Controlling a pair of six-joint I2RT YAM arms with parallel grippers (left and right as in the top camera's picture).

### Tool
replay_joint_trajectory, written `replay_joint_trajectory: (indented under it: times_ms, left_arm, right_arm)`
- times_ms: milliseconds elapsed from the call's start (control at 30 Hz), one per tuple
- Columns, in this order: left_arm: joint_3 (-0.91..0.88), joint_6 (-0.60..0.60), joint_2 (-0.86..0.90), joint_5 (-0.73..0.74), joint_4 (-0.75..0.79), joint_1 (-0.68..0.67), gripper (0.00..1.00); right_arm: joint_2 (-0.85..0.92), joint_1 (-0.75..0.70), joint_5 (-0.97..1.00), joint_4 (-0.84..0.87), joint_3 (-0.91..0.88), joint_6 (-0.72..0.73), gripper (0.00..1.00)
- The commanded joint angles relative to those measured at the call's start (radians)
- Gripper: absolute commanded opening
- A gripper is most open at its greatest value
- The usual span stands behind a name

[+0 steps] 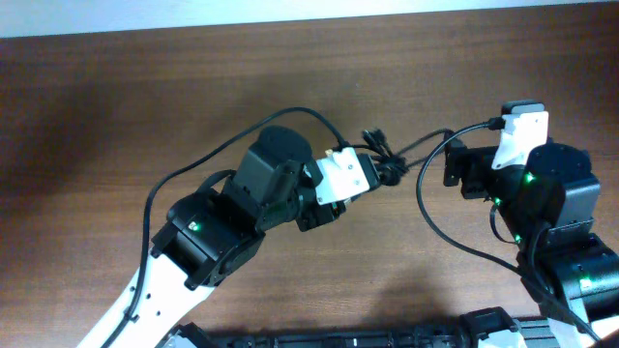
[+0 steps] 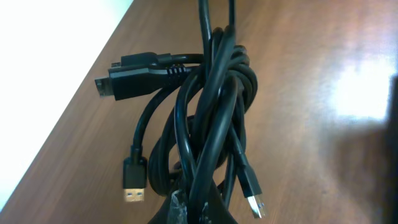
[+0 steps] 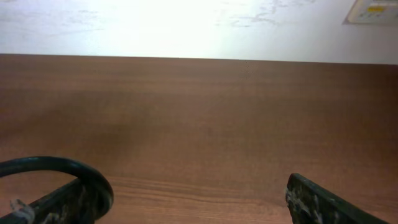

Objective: Untangle cables

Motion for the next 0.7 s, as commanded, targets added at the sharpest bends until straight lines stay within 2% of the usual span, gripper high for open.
replay_joint_trajectory:
  times_ms: [0, 33, 200, 333, 433, 500, 667]
  left_arm:
    - [-0.003, -0.081, -0.044, -0.2, -0.028, 0.022, 0.0]
    - [-0.003, -0.088, -0.044, -0.2, -0.016, 0.022, 0.0]
    - [-0.003, -0.088, -0.044, -0.128, 0.044, 0.022, 0.0]
    - [-0.003, -0.1, -0.044, -0.117, 0.098, 0.022, 0.0]
    - [-0.003, -0.153, -0.044, -0.117, 0.16, 0.022, 0.0]
    - [-0.003, -0.172, -0.044, -0.116, 0.181, 0.022, 0.0]
    - [-0.003, -0.173, -0.044, -0.009, 0.216, 0.022, 0.0]
  right_arm:
    - [-0.005, -0.032, 0.241, 0.011, 0.015, 0.044, 0.94]
    - [-0.005, -0.032, 0.234, 0.011, 0.015, 0.043, 0.99]
    - [-0.005, -0.032, 0.088, -0.031, 0.015, -0.014, 0.99]
    - [-0.005, -0.032, -0.153, -0.07, 0.015, -0.147, 0.99]
    - [-0.005, -0.032, -0.404, -0.078, 0.015, -0.172, 0.99]
    - [-0.005, -0.032, -0.489, -0.076, 0.015, -0.172, 0.99]
    - [-0.005, -0.032, -0.567, -0.058, 0.015, -0.172, 0.99]
